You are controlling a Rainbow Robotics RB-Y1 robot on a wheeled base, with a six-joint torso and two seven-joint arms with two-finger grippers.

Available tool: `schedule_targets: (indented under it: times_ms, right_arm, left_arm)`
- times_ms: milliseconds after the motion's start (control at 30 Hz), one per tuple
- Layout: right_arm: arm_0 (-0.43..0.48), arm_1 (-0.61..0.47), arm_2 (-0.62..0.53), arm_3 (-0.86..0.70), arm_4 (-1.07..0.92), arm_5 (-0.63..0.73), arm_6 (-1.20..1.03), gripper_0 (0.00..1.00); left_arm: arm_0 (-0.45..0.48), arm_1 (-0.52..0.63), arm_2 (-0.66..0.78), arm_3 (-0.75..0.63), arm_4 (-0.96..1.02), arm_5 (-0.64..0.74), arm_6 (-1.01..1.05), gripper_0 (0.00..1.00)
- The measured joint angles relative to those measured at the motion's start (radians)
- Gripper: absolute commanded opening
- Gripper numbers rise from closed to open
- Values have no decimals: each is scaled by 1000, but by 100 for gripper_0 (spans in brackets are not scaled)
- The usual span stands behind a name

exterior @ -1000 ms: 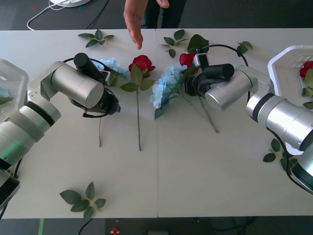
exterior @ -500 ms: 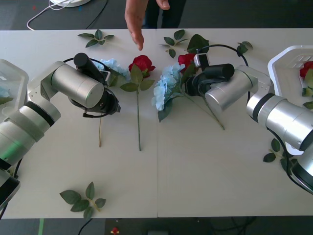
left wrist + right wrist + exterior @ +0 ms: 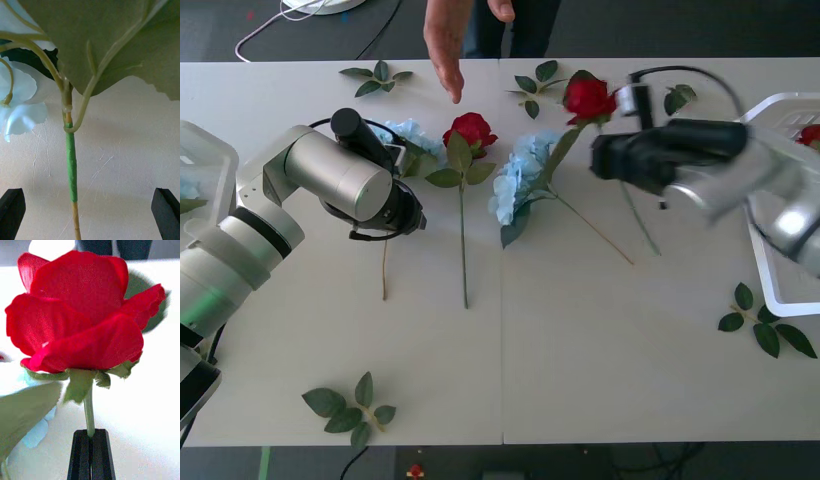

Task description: Place the red flowers into the right box and the blue flowers into the left box. If a person shows an open palm, hand one flower to the person first, then continue sorting.

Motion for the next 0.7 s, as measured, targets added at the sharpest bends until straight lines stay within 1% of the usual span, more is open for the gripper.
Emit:
schedule_targets:
  times_ms: [67, 200, 300, 367, 433, 500, 567, 700]
  right_arm:
    - [66, -47, -58, -81, -1, -32, 0, 0]
    - [229, -123, -203, -238, -4, -145, 0, 0]
    - [343, -141, -318, -335, -2, -198, 0, 0]
    - [401, -142, -380, -390, 11, -226, 0, 0]
    - [433, -142, -417, -430, 40, -260, 0, 0]
    - [443, -142, -432, -454, 82, -304, 0, 0]
    - [439, -139, -432, -465, 118, -348, 0, 0]
    - [405, -110, -432, -472, 205, -375, 0, 0]
  left_arm:
    - [0, 0, 0, 0, 0, 0, 0, 97]
    - [0, 0, 0, 0, -1, 0, 0, 98]
    - [0, 0, 0, 0, -1, 0, 0, 98]
    - [0, 0, 0, 0, -1, 0, 0, 97]
    - [0, 0, 0, 1, -1, 0, 0, 98]
    - [0, 0, 0, 1, -1, 0, 0, 98]
    - [0, 0, 0, 1, -1, 0, 0, 97]
    - [0, 0, 0, 1, -1, 0, 0, 98]
